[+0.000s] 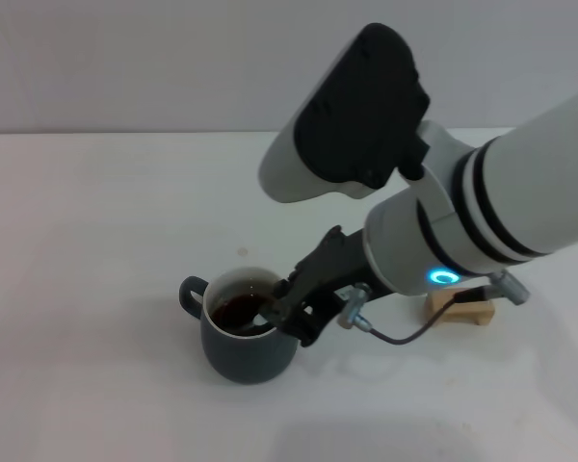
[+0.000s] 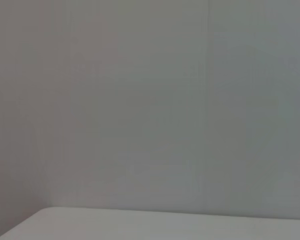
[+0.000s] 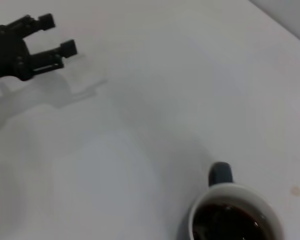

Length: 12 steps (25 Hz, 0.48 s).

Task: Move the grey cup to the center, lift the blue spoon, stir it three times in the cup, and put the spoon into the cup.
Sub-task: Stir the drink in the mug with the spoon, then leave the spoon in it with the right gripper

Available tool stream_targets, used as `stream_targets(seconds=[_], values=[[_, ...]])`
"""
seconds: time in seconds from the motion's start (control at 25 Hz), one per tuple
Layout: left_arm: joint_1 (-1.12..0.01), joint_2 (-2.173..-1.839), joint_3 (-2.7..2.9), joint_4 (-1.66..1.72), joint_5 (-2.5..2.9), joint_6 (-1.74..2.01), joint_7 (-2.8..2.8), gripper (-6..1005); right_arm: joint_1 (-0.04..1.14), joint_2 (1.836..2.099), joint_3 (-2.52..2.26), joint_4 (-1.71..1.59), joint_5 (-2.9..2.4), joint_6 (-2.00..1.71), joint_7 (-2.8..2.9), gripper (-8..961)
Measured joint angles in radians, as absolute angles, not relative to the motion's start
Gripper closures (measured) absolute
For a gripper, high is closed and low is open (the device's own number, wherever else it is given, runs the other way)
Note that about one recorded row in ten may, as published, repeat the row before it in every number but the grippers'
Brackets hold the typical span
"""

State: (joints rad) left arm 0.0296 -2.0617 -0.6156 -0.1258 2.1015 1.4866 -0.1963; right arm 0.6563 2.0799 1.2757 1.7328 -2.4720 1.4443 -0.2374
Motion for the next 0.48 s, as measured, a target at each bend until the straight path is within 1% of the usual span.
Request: stream_targets(seconds=[0.24,0.48], values=[[0.034,-2.062,-0.615,-0.126,2.101,1.49,-0.196,140,0.699,2.079,1.277,1.655,-2.478,1.396,-0.252,704],[0.037,-2.062,-0.612,-0.128,2.102,1.492,-0.196,140,0.709,2.077,1.284,1.627,-2.515,1.376,-0.263,701]])
